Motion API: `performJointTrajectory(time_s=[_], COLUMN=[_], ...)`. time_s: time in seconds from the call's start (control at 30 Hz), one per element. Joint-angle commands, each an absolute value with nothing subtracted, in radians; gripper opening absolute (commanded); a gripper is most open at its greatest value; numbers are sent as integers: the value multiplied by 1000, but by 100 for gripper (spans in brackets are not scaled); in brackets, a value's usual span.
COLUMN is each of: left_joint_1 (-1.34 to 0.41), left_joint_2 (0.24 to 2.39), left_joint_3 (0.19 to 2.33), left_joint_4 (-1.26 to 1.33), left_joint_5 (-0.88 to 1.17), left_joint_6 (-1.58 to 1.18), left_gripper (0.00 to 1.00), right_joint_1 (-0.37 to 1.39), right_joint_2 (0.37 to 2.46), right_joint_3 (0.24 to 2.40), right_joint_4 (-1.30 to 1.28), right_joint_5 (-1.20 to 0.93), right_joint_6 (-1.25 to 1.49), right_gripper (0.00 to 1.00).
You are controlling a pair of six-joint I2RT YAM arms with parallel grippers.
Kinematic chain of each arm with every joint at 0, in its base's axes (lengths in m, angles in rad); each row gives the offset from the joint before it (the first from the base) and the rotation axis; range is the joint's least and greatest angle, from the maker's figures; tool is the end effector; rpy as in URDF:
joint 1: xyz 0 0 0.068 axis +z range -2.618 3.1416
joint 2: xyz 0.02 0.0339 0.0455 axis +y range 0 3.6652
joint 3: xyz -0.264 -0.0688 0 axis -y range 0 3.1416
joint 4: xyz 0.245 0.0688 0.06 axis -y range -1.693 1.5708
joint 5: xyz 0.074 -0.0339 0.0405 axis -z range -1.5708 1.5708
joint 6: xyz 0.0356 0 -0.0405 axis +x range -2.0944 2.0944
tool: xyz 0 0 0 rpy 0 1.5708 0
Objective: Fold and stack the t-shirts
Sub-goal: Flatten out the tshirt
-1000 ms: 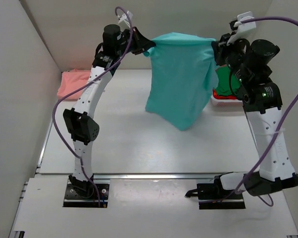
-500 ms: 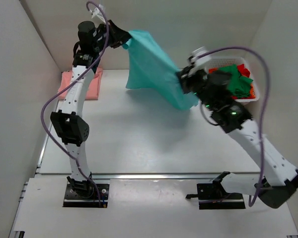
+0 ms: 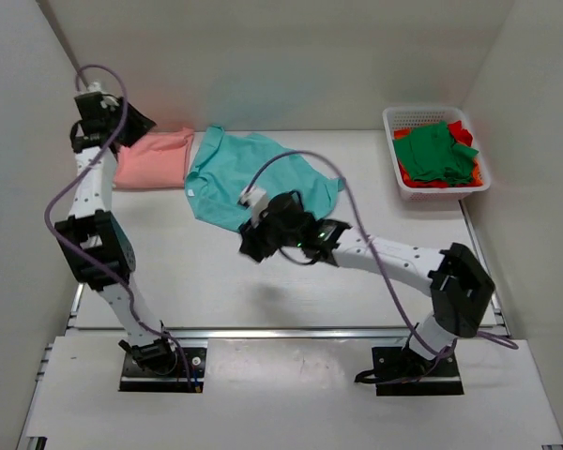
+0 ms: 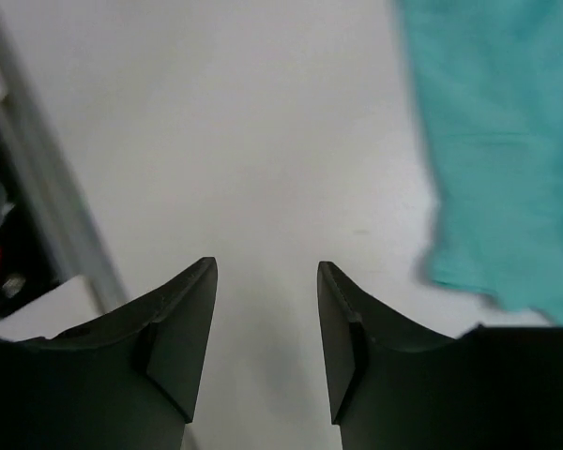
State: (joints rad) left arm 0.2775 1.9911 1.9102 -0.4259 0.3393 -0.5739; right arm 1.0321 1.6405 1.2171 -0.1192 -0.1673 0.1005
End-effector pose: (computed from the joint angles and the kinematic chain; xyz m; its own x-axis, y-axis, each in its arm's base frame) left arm 0.4561 0.1176 0.3423 -0.4037 -0.6473 -0.6465 -0.2354 0.7564 -0.6103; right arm 0.1898 0.3291 0.2746 -0.3558 -0.4025 -0.8434 -0.8883 0.4260 0.1715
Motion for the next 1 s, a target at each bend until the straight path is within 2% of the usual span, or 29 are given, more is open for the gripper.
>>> performJointTrajectory(time_s=[0.0, 0.03, 0.1, 0.17, 0.23, 0.47, 0.63, 0.73, 0.97], left_joint_1=[51, 20, -117, -205, -279, -376, -414, -407, -396], left_joint_2=[1711, 1636, 1525, 1461, 1486, 1548, 1601, 1621, 1686], left_joint_3=[1624, 1547, 1238, 1078, 967, 856, 835, 804, 833], left_joint_4=[-465, -442, -329, -243, -177, 14, 23, 75, 64], left_joint_5=[322, 304, 250, 236, 254, 219, 103, 72, 20], left_joint_6=[-430, -433, -474, -558, -633, -816, -862, -891, -870], left_gripper=[50, 51, 51, 52, 53, 52, 52, 57, 56], right_joint_1=[800, 760, 585, 461, 358, 236, 204, 195, 160], right_joint_2=[1506, 1497, 1518, 1563, 1617, 1594, 1601, 1595, 1598], right_joint_3=[1186, 1177, 1178, 1209, 1238, 1112, 1083, 1068, 1035], right_joint_4=[-9, -24, -58, -132, -156, -60, -43, -25, -6], right_joint_5=[-31, -2, -15, -76, -113, -129, -159, -172, -201], right_joint_6=[149, 159, 210, 248, 256, 287, 279, 279, 272], right_gripper=[44, 44, 45, 44, 43, 42, 42, 42, 42])
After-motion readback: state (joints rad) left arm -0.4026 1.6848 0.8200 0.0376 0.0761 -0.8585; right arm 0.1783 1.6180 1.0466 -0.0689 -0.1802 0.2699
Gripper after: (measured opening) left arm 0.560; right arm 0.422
